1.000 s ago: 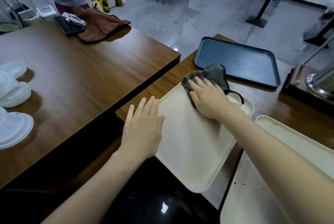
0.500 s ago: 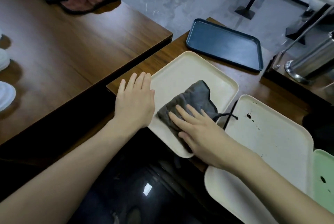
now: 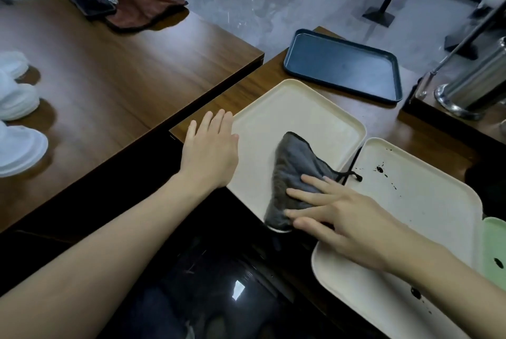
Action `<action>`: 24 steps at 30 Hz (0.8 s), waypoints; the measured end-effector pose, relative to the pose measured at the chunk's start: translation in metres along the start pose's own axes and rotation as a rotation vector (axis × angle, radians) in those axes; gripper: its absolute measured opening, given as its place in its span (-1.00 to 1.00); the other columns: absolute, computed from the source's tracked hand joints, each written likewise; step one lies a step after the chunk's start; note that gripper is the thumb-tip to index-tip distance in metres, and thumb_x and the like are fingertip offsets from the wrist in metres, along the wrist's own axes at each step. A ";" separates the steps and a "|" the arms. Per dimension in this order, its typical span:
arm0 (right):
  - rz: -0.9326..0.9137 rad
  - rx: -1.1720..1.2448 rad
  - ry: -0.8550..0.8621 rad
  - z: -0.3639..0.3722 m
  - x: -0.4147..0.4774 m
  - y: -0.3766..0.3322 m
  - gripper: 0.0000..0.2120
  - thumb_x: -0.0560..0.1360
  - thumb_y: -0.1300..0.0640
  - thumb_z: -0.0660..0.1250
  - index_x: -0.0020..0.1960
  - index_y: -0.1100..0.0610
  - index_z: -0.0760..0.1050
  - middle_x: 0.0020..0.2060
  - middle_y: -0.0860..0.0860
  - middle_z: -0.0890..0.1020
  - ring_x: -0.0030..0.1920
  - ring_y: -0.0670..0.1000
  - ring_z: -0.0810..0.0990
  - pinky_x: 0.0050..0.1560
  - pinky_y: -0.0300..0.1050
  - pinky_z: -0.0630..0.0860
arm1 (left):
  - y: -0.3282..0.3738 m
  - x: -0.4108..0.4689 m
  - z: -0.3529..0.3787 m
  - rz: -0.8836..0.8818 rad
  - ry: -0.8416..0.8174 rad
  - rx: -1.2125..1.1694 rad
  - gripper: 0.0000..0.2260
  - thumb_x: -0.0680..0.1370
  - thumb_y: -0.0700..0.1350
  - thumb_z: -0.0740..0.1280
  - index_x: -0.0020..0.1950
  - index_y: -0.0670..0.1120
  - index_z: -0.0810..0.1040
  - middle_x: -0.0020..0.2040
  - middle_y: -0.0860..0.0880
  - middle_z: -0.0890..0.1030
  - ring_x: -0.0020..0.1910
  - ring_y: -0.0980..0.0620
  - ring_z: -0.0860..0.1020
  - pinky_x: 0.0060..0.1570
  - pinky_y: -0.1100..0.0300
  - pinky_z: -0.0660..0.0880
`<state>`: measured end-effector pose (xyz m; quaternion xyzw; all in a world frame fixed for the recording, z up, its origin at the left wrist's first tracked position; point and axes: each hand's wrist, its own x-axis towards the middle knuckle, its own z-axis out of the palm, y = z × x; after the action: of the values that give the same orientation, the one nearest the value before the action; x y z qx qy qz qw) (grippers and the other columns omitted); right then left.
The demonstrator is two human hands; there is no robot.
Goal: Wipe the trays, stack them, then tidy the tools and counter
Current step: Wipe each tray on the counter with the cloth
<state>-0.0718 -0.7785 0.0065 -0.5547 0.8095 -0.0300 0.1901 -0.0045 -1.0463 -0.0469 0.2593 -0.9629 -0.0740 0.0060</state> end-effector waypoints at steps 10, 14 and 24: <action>-0.002 -0.162 0.197 0.006 0.011 -0.009 -0.37 0.68 -0.24 -0.19 0.33 0.01 0.56 0.36 0.01 0.57 0.42 0.15 0.46 0.45 0.11 0.36 | 0.000 0.001 0.000 -0.002 -0.008 0.008 -0.49 0.73 0.07 -0.08 0.67 -0.06 0.03 0.67 -0.02 0.08 0.65 -0.06 0.03 0.60 -0.13 0.04; -0.100 -0.157 0.212 0.031 -0.003 -0.030 -0.48 0.71 -0.21 -0.11 0.34 -0.08 0.55 0.37 -0.10 0.56 0.43 0.04 0.46 0.47 0.00 0.35 | -0.001 0.000 -0.001 0.010 -0.024 0.015 -0.48 0.72 0.09 -0.09 0.67 -0.04 0.02 0.68 -0.02 0.06 0.65 -0.05 0.02 0.60 -0.13 0.03; 0.312 -0.187 0.209 -0.015 0.060 0.065 -0.35 0.65 -0.23 -0.25 0.55 0.05 0.29 0.53 0.06 0.34 0.49 0.14 0.31 0.48 0.04 0.24 | -0.002 0.002 0.000 0.014 -0.038 0.029 -0.46 0.70 0.11 -0.15 0.67 -0.03 -0.03 0.68 0.01 0.03 0.65 -0.03 -0.01 0.60 -0.12 -0.01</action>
<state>-0.1534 -0.8105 -0.0129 -0.4318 0.9001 0.0175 0.0550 -0.0059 -1.0489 -0.0470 0.2513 -0.9656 -0.0650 -0.0155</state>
